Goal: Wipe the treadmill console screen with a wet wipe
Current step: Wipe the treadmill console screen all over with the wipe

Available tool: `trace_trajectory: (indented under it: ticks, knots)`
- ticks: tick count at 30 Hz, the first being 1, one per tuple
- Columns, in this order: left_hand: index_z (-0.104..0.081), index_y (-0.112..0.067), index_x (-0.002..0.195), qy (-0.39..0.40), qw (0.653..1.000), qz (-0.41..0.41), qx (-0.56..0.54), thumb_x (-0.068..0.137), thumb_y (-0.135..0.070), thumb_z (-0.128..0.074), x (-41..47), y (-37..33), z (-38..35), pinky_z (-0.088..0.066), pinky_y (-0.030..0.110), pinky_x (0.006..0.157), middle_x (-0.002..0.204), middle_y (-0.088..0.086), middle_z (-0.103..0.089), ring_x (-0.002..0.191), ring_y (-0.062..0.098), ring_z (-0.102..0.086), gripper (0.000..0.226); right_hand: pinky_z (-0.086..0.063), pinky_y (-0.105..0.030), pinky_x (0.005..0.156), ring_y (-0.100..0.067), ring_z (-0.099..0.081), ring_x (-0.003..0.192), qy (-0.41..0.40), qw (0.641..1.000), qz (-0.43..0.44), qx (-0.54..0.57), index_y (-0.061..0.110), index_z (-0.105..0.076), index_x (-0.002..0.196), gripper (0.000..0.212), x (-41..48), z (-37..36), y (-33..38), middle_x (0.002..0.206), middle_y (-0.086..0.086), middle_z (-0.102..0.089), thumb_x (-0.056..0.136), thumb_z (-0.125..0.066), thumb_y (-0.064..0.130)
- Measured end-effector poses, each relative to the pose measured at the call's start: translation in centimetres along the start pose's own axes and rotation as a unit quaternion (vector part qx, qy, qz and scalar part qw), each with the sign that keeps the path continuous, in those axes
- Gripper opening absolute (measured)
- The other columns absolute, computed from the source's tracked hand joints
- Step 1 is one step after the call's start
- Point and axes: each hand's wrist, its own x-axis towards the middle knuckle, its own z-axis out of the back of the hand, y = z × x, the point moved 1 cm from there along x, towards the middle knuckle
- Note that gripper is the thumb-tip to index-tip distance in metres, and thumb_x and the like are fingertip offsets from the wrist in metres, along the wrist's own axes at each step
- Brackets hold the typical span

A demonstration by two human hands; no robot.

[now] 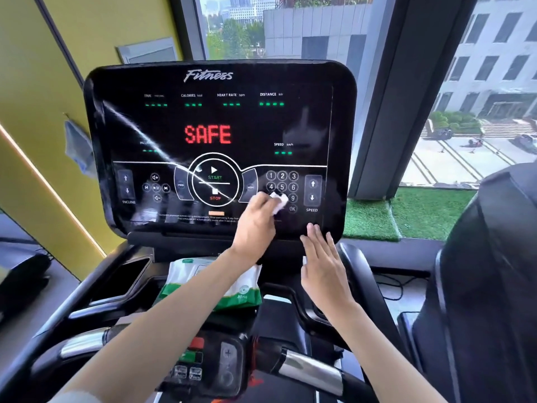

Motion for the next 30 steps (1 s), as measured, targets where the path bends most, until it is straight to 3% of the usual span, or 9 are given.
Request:
trace_trajectory:
  ticks: [4,9,12,13,17,21,25,27,30]
  knots:
    - [-0.065,-0.004,0.096,0.147,0.968,-0.19,0.078,0.065,0.016,-0.05,-0.7,-0.2,-0.4,-0.051,0.035,0.042,0.09,0.012,-0.056,0.089,0.025,-0.052,0.04,-0.017,-0.04,0.113,-0.03,-0.039,0.132,-0.003,1.0,0.001,0.004,-0.003,-0.054,0.121,0.063,0.0,-0.1,0.0,0.138,-0.021,-0.047,0.059,-0.067,-0.009]
    - [-0.057,-0.012,0.104,0.03,0.996,-0.082,0.031,0.077,0.005,-0.037,0.3,0.5,0.1,-0.051,0.035,0.044,0.093,0.008,-0.051,0.084,0.025,-0.051,0.038,-0.016,-0.039,0.114,-0.03,-0.039,0.133,0.0,1.0,-0.007,0.009,-0.003,-0.054,0.121,0.061,0.0,-0.2,0.3,0.139,-0.021,-0.045,0.061,-0.067,-0.009]
    - [-0.057,-0.012,0.104,0.128,0.947,-0.271,0.118,0.078,-0.002,-0.029,-0.7,-0.2,-0.4,-0.052,0.031,0.046,0.092,0.007,-0.054,0.084,0.024,-0.052,0.039,-0.013,-0.038,0.114,-0.03,-0.039,0.133,0.002,1.0,-0.008,0.015,-0.004,-0.053,0.124,0.067,0.0,-0.2,0.0,0.139,-0.021,-0.045,0.059,-0.068,-0.009]
    - [-0.058,-0.011,0.103,0.132,0.941,-0.283,0.13,0.077,-0.002,-0.028,-0.3,-0.1,-0.2,-0.052,0.03,0.045,0.091,0.007,-0.054,0.083,0.024,-0.053,0.04,-0.012,-0.038,0.114,-0.03,-0.038,0.133,0.003,1.0,-0.007,0.017,-0.004,-0.052,0.124,0.067,-0.1,-0.3,0.0,0.139,-0.021,-0.045,0.059,-0.068,-0.01]
    - [-0.06,-0.011,0.101,0.054,0.991,-0.109,0.062,0.074,-0.001,-0.031,1.4,0.5,0.1,-0.049,0.031,0.043,0.09,0.009,-0.053,0.084,0.021,-0.046,0.041,-0.014,-0.039,0.114,-0.031,-0.039,0.132,-0.008,1.0,0.003,0.026,-0.003,-0.052,0.121,0.065,-0.1,-0.2,0.0,0.139,-0.02,-0.046,0.059,-0.066,-0.013]
    - [-0.065,-0.008,0.098,0.19,0.94,-0.261,0.112,0.061,0.015,-0.062,0.3,-0.5,-0.4,-0.052,0.033,0.045,0.092,0.007,-0.057,0.086,0.024,-0.055,0.044,-0.02,-0.039,0.114,-0.028,-0.039,0.133,-0.032,0.999,0.02,0.03,-0.003,-0.053,0.123,0.063,-0.2,0.4,-0.5,0.14,-0.019,-0.045,0.062,-0.066,-0.011]
    - [-0.064,-0.008,0.101,0.073,0.992,-0.097,0.018,0.065,0.018,-0.053,1.6,-0.4,-0.1,-0.052,0.032,0.053,0.088,0.012,-0.055,0.081,0.028,-0.056,0.046,-0.03,-0.046,0.11,-0.031,-0.041,0.131,-0.058,0.998,-0.013,0.035,-0.003,-0.06,0.111,0.036,-0.6,0.9,-1.3,0.137,-0.021,-0.047,0.076,-0.051,-0.002]
    - [-0.064,-0.007,0.098,0.092,0.986,-0.138,0.018,0.061,0.021,-0.055,1.1,-1.3,-0.9,-0.053,0.032,0.053,0.087,0.012,-0.056,0.079,0.029,-0.056,0.047,-0.029,-0.046,0.11,-0.032,-0.041,0.131,-0.063,0.997,-0.03,0.028,0.0,-0.063,0.1,0.026,-1.0,0.8,-1.7,0.136,-0.022,-0.048,0.084,-0.043,0.003]
    - [-0.066,-0.006,0.092,0.173,0.951,-0.247,0.07,0.054,0.02,-0.061,0.3,-2.1,-1.6,-0.053,0.033,0.047,0.089,0.01,-0.056,0.082,0.027,-0.056,0.047,-0.029,-0.046,0.11,-0.032,-0.042,0.131,-0.072,0.997,-0.029,0.024,0.004,-0.061,0.081,0.034,-1.2,0.6,-2.1,0.136,-0.022,-0.048,0.087,-0.029,0.01]
